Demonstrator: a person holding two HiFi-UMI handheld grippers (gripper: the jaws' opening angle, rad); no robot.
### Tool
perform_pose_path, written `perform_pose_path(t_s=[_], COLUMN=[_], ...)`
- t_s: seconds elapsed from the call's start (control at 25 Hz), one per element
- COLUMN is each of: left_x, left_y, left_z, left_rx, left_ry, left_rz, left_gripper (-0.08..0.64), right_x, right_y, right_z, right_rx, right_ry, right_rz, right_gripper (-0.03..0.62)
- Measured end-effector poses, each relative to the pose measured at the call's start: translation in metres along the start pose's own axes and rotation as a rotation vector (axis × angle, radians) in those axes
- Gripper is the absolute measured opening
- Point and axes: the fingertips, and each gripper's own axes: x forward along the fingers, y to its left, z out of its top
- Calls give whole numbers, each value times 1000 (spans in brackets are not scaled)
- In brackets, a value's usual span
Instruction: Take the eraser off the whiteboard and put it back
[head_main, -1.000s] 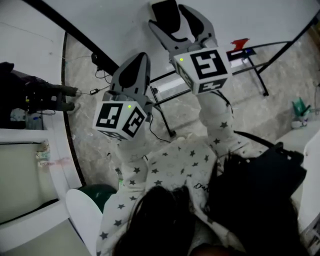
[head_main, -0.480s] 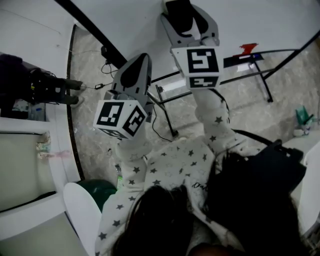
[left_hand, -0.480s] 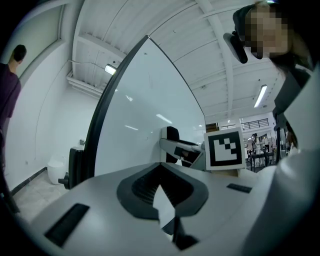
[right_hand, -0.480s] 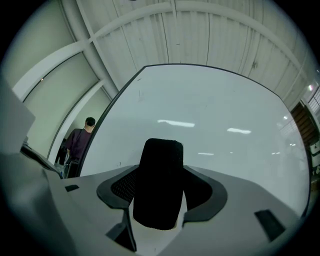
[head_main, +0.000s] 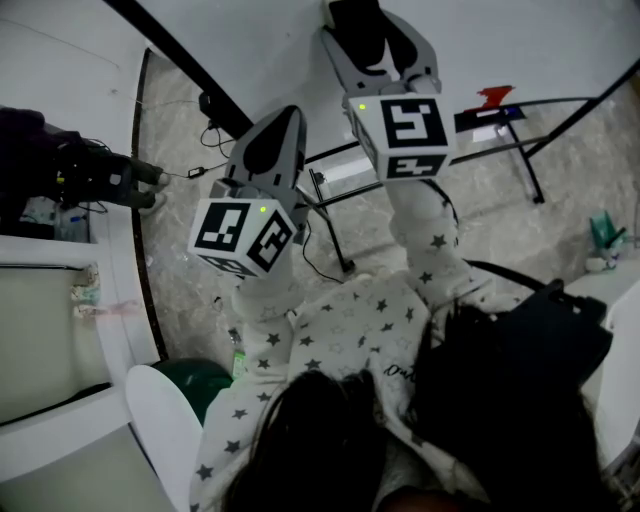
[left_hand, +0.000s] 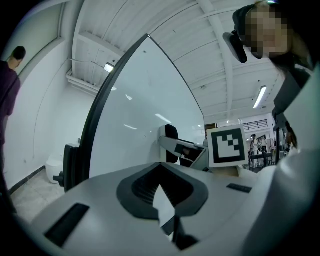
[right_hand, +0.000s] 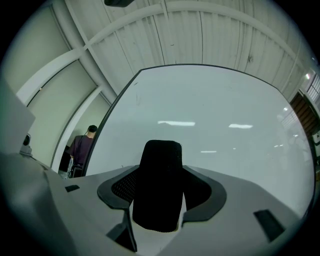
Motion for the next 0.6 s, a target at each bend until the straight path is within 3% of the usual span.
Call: perform_pose_path(t_s=[0.6], left_x=[6], left_y=[-9], left_z=[0], left_rx=[-14], left_ry=[4], left_rz=[-45], left_gripper=[2], right_x=[-21], right_y=[4], right_z=[3], right_rx=[32], right_ry=[-2], right_rz=[42], right_gripper=[262])
